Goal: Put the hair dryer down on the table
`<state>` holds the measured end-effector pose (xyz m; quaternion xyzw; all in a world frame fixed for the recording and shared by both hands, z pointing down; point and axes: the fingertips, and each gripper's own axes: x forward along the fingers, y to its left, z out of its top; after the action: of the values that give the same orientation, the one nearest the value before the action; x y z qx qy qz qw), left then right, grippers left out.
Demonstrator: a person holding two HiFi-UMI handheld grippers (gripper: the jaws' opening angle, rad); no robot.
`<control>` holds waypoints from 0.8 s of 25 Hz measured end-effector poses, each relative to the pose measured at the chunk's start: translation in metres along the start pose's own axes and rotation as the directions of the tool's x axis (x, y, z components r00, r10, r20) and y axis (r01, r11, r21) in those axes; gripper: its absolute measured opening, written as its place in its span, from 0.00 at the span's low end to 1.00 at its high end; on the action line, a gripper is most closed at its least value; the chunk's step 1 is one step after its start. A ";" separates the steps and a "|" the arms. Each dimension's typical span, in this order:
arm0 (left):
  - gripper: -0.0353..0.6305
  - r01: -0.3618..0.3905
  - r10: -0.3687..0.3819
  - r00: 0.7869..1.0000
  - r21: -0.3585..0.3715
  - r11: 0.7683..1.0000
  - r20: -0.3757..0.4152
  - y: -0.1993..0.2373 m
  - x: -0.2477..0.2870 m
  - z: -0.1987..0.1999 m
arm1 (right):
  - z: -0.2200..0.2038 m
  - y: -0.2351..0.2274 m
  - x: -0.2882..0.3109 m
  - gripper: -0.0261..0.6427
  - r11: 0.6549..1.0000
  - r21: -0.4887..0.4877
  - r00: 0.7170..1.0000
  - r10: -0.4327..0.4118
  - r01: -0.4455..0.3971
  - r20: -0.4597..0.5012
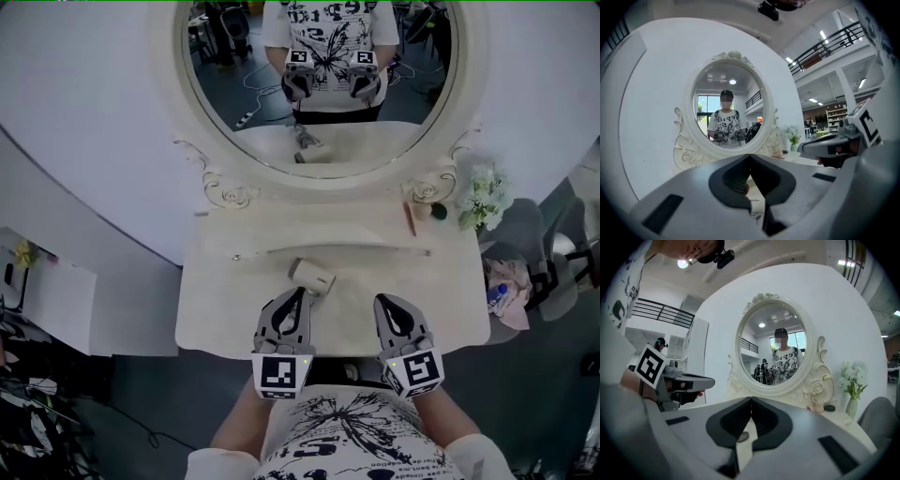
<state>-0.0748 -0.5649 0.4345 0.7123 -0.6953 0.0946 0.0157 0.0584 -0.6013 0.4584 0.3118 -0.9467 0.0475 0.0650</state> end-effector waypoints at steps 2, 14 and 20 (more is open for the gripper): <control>0.09 0.001 -0.001 1.000 -0.012 1.000 0.017 0.001 -0.009 0.009 | 0.008 0.001 -0.004 0.07 1.000 -0.012 1.000 0.007 -0.006 0.022; 0.08 0.018 -0.015 0.999 -0.080 0.997 0.048 0.002 -0.026 0.022 | 0.022 0.002 -0.015 0.07 1.000 -0.025 0.998 0.001 0.001 0.065; 0.08 0.022 -0.019 0.999 -0.096 0.995 0.032 0.000 -0.023 0.018 | 0.021 0.001 -0.018 0.07 1.000 -0.029 0.998 0.002 0.000 0.055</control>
<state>-0.0728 -0.5446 0.4137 0.7192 -0.6919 0.0498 0.0402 0.0700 -0.5928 0.4349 0.3114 -0.9489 0.0252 0.0434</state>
